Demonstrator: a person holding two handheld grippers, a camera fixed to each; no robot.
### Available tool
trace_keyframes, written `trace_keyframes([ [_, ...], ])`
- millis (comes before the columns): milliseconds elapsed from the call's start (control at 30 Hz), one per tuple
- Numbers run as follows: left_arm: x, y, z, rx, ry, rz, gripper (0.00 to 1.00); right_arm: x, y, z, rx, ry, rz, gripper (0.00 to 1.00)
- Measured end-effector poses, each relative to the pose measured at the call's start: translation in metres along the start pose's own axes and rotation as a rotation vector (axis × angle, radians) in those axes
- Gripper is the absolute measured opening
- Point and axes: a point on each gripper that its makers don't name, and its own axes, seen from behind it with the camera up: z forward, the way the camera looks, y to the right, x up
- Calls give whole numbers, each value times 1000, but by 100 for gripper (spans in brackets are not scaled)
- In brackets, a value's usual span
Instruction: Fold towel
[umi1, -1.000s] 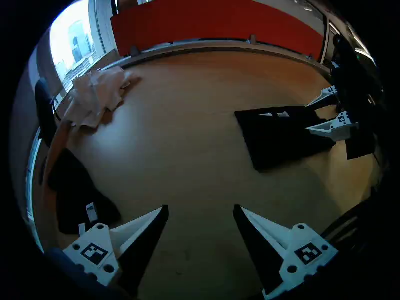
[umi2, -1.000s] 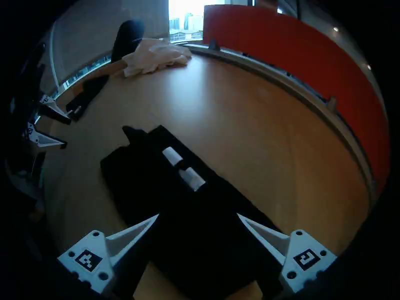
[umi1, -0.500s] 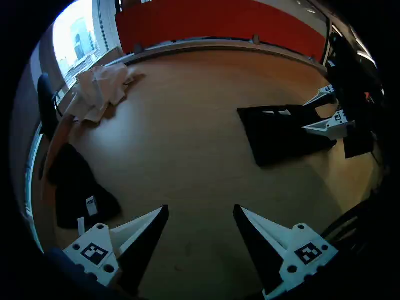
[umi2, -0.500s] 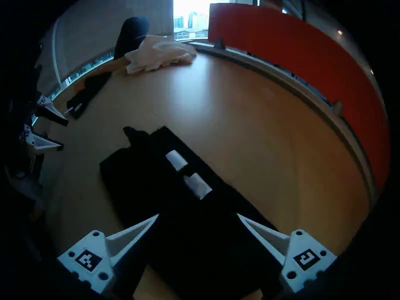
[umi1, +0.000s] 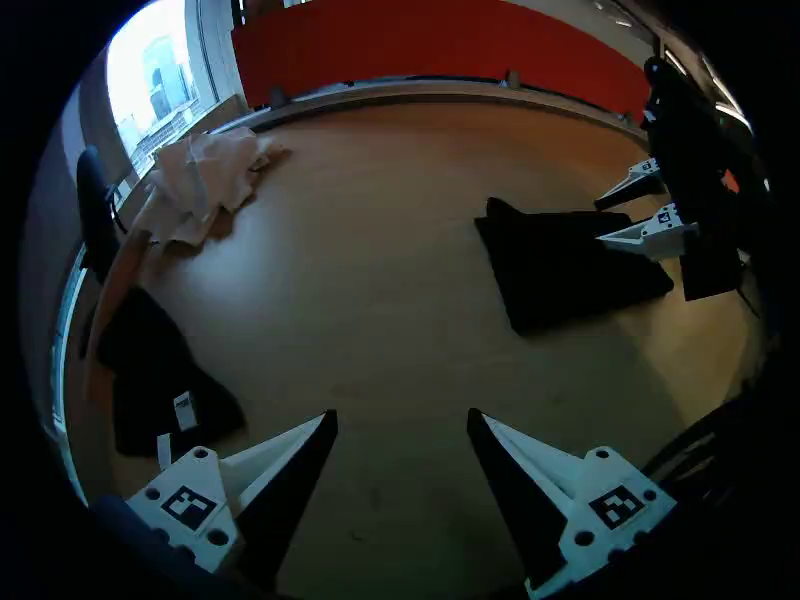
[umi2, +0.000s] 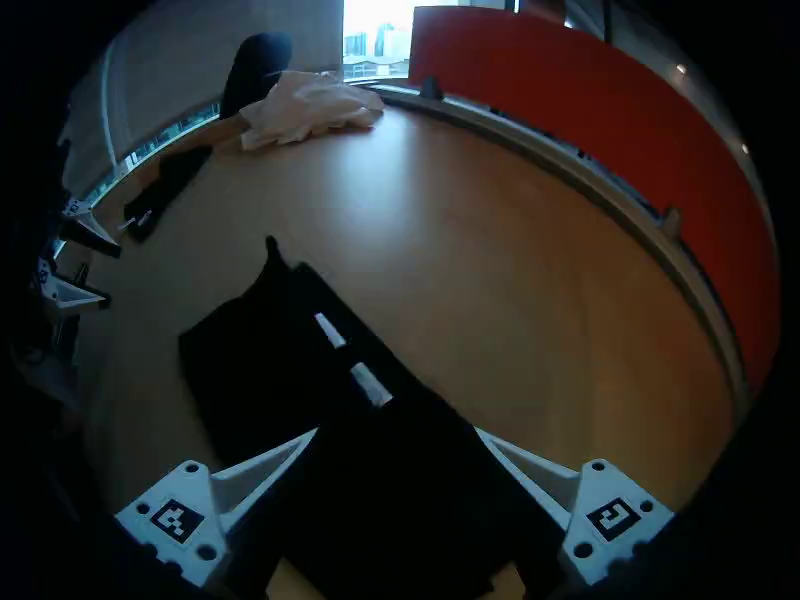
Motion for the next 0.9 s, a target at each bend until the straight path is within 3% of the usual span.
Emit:
trace_keyframes([
  [900,-7,3,-6,7,-6,-10,96,23,47,1,-62,1,-42,100],
])
